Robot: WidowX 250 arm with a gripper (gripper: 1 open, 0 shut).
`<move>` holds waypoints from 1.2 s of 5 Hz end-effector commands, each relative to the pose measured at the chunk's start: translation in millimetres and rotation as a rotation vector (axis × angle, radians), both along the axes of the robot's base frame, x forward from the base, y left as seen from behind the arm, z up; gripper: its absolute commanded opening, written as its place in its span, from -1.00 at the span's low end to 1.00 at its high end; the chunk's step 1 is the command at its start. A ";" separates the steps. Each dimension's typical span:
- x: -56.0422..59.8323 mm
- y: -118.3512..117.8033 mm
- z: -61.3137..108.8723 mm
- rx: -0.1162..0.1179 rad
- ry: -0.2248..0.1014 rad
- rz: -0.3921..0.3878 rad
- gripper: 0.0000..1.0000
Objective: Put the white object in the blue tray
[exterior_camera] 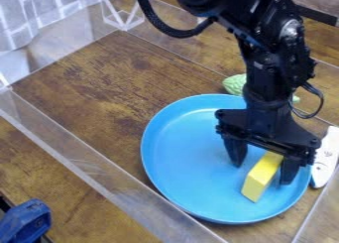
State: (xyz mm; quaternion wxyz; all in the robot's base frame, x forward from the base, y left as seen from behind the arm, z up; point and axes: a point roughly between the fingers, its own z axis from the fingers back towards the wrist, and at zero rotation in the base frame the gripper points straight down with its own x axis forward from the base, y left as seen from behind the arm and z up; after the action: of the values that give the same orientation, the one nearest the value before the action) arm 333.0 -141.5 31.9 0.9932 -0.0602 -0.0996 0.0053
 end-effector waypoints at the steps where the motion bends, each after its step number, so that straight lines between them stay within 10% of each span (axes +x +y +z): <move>1: 13.4 -1.9 19.9 -0.015 -0.055 0.005 1.00; 6: 34.2 -15.9 25.7 0.006 -0.074 0.073 1.00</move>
State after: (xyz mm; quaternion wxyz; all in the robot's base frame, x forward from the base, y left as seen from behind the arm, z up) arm 357.8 -151.1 35.2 0.9925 -0.0405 -0.1072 0.0427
